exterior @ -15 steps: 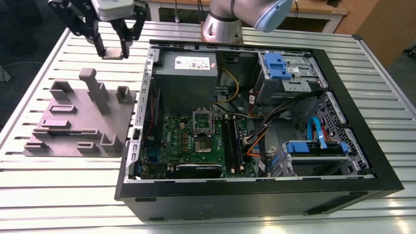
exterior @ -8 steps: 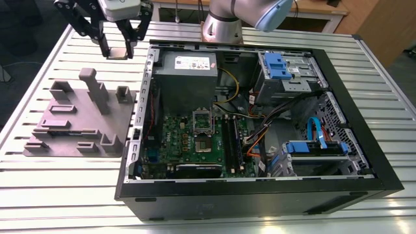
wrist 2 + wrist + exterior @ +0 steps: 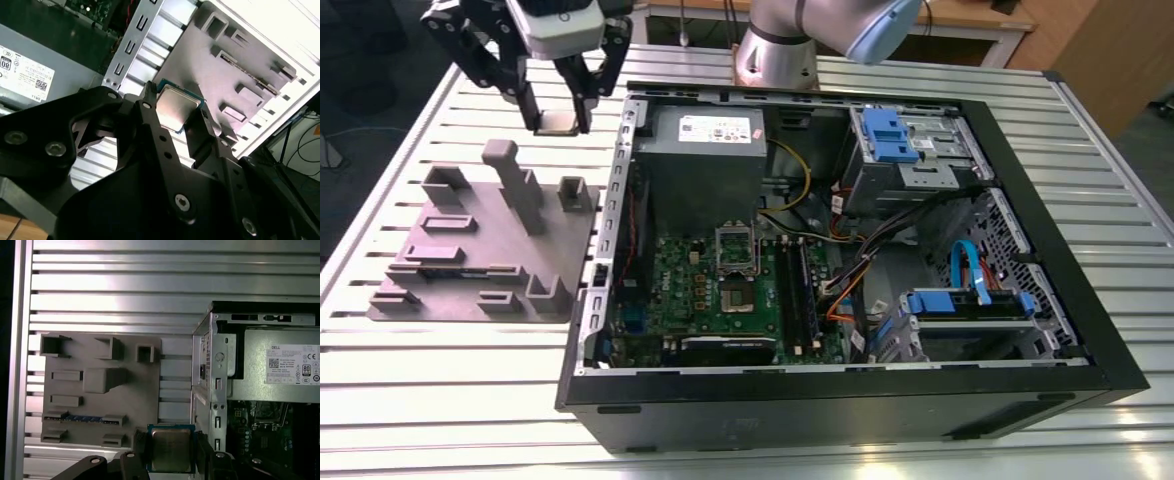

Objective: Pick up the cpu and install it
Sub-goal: 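Pick up the cpu and move it towards the insertion slot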

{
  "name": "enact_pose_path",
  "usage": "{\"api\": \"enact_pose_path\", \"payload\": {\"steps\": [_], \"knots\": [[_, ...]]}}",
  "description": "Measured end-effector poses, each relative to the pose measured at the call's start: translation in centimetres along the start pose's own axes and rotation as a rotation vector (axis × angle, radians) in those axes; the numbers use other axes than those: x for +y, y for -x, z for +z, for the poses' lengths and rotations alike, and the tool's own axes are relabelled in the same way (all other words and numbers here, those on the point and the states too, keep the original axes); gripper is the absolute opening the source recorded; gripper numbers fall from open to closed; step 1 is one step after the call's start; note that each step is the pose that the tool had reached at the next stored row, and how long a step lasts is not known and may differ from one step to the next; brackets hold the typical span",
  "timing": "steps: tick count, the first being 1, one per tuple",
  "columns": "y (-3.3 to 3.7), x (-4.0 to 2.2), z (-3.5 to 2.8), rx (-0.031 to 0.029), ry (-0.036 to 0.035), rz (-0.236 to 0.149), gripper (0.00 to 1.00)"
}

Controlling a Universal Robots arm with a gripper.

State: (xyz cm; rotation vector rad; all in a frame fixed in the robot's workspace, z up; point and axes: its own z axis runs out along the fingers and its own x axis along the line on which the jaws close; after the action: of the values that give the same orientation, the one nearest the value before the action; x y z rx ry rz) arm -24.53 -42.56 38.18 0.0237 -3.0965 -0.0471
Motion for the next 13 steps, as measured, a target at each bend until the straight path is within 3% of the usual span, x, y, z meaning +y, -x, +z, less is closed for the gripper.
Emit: {"api": "enact_pose_path", "payload": {"steps": [2,5,13], "knots": [[0.01,-0.45,-0.01,0.0,0.0,0.0,0.47],[0.46,-0.65,-0.04,0.0,0.0,0.0,0.47],[3.74,-0.87,-0.19,-0.0001,0.0,0.0,0.47]]}}
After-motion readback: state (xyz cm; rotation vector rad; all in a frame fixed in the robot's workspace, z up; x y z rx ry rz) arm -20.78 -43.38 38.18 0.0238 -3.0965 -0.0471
